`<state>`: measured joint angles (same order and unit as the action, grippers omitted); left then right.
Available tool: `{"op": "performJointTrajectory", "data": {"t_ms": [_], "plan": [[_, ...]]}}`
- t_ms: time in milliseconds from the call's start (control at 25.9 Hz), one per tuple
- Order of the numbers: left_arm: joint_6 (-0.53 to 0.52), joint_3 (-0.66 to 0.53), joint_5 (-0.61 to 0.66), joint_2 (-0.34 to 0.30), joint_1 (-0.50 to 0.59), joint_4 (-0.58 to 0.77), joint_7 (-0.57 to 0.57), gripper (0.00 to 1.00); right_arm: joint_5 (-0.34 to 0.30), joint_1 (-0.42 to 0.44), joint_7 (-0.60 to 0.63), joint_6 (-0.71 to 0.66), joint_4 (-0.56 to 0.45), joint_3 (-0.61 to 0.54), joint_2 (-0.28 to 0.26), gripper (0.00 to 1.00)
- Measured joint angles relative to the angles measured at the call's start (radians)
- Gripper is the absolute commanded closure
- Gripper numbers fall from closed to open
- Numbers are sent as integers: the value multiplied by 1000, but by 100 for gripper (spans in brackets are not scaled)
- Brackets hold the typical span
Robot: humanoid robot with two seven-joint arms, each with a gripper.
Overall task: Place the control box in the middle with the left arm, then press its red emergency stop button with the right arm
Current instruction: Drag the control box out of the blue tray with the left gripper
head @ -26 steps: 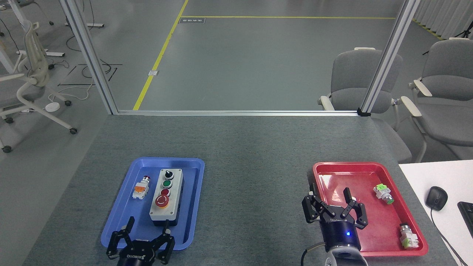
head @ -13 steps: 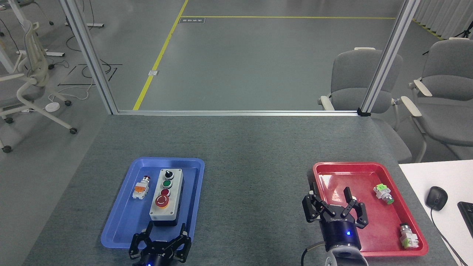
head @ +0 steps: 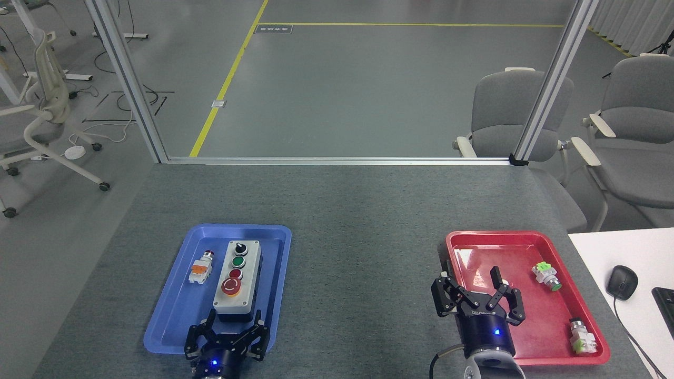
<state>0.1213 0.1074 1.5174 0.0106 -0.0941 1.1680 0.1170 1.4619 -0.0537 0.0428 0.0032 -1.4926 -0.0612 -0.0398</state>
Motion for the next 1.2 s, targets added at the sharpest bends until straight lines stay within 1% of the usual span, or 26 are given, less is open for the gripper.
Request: {"op": "performJointTrajectory", "data": {"t_ms": [386, 734, 773, 888, 927, 966, 1004, 1043, 1082, 1197], "plan": [[2, 0, -4, 10, -51, -55, -2, 1, 0, 0, -4, 0, 0, 0, -1, 2], [2, -1, -13, 34, -151, -195, -2, 2, 0, 0, -4, 0, 0, 1, -3, 2], [2, 0, -14, 34, -159, -208, -2, 9, 0, 0, -5, 0, 1, 1, -4, 2], [1, 0, -17, 32, -175, -230, -2, 36, 0, 0, -5, 0, 1, 1, -5, 2], [0, 0, -17, 30, -180, -234, -2, 49, 0, 0, -5, 0, 1, 1, -5, 2], [-5, 0, -18, 28, -183, -236, -3, 66, 0, 0, -5, 0, 1, 1, -6, 2], [-7, 0, -19, 27, -187, -237, -5, 85, 0, 0, -5, 0, 2, 1, -6, 2], [-11, 0, -23, 24, -190, -237, -7, 96, 0, 0, -5, 0, 2, 1, -5, 2], [-12, -1, -30, 22, -193, -237, -7, 100, 0, 0, -5, 0, 2, 1, -5, 2], [-29, -3, -78, 19, -200, -231, -7, 100, 0, 0, -5, 0, 2, 1, -4, 2]]}}
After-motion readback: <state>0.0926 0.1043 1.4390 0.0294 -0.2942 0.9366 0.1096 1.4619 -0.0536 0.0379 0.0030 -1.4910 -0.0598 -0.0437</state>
